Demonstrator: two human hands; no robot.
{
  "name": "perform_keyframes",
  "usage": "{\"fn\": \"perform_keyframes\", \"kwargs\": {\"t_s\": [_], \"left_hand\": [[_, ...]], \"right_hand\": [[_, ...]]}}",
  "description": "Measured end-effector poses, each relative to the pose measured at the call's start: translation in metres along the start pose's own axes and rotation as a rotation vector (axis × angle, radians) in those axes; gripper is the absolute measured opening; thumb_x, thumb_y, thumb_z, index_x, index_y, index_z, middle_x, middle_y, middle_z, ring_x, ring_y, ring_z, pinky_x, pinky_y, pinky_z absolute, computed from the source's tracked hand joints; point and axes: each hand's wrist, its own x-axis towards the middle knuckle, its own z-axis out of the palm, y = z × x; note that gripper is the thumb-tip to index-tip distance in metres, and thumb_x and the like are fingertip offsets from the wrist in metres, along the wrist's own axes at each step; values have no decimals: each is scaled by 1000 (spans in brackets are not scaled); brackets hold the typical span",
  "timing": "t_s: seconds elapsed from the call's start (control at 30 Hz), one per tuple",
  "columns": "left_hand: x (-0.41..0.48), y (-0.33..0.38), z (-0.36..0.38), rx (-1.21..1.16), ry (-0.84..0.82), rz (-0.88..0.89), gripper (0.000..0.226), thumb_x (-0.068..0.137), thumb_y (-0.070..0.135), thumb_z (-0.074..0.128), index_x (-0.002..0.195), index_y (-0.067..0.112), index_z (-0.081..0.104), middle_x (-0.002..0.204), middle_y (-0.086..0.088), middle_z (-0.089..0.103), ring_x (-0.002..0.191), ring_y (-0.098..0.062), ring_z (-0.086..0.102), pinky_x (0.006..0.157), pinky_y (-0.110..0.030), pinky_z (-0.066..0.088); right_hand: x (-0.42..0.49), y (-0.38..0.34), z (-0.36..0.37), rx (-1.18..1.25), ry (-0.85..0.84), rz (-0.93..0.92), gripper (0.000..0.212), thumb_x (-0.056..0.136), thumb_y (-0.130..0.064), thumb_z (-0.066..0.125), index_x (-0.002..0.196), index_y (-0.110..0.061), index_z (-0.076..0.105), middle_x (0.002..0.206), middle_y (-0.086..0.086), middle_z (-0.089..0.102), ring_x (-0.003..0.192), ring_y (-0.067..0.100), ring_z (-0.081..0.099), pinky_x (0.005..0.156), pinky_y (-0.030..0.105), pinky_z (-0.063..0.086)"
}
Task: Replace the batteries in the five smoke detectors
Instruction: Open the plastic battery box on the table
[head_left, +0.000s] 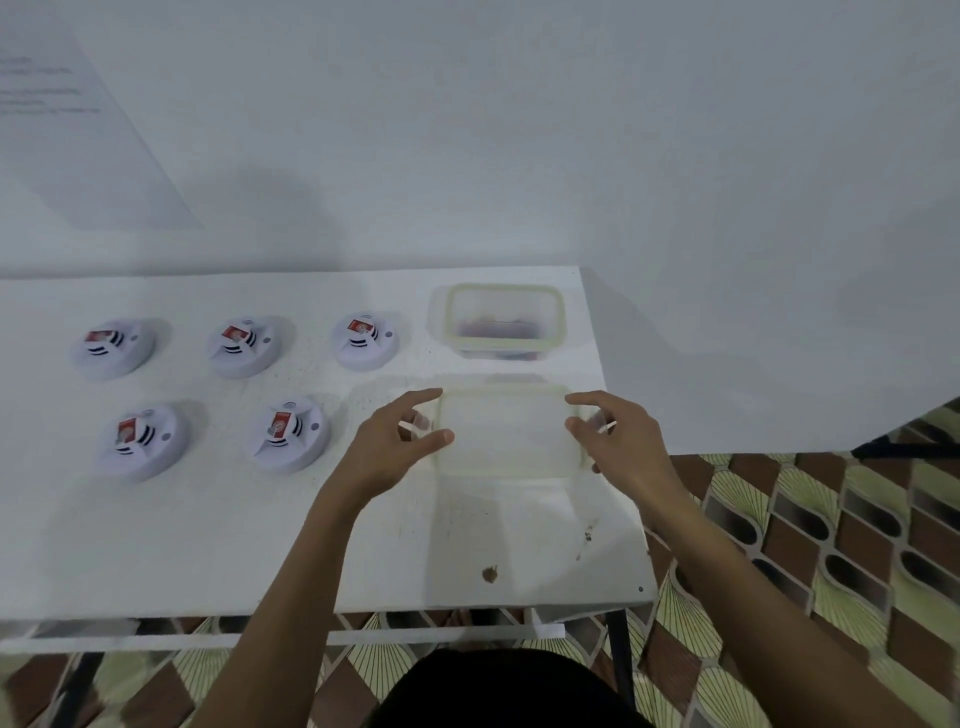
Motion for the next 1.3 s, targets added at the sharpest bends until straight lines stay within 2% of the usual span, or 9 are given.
{"fn": "perform_keyframes", "kwargs": {"t_s": [0.17,0.27,0.37,0.5,0.6,0.73,0.87,1.07,1.3], "left_hand": [[9,28,-31,-32,14,124,46,79,44,71,120,53,51,101,8,59,78,-19,62,76,-33,55],[39,53,-52,-34,30,174,54,79,41,73,129,44,50,105,10,58,83,-14,63,77,-28,55],[79,75,-67,-15,61,202,59,78,40,74,131,40,50,111,11,59,85,-10,63,77,-23,51],[138,87,-73,-128,83,199,55,80,28,74,131,33,53,120,2,58,90,-17,65,82,-38,56],[178,84,-64,-151,38,162,58,84,21,71,137,28,48,129,-6,50,98,-24,62,81,-40,58],[206,71,-49,-210,-53,92,67,86,17,69,144,26,37,137,-5,35,111,-24,52,74,-38,59],[224,63,-39,-232,-39,76,70,89,16,65,148,27,28,138,-1,28,115,-26,50,70,-36,60],[259,60,-45,-165,-53,64,70,89,16,66,148,25,29,136,-3,31,108,-27,55,74,-25,57],[272,44,-36,-181,-43,55,69,90,15,64,148,28,29,136,-1,32,105,-27,57,72,-26,58]], "right_hand": [[8,-37,-25,57,2,-49,25,90,-25,66,112,-36,67,90,1,63,58,14,62,56,21,54],[32,-65,-41,75,2,-126,31,90,-21,67,119,-33,65,97,-1,63,62,14,63,66,24,55],[74,-85,-49,104,20,-164,34,88,-18,68,121,-29,65,104,1,61,71,18,64,76,31,57],[141,-89,-47,118,22,-162,38,86,-13,68,122,-25,65,111,8,61,77,20,65,84,40,58],[184,-79,-38,89,-28,-117,49,88,-12,66,135,-23,55,128,11,52,97,26,62,87,39,55],[219,-62,-26,21,-86,-65,62,89,-14,63,145,-28,41,136,4,40,115,26,54,95,39,51],[238,-56,-20,107,-136,-34,62,92,-10,60,148,-27,37,139,0,32,114,26,55,77,37,60],[269,-55,-17,98,-164,-19,64,93,-7,59,149,-26,35,138,0,31,102,23,59,65,25,59],[281,-42,0,158,-137,-14,62,94,-4,58,148,-27,36,135,-4,29,100,18,56,63,24,59]]}}
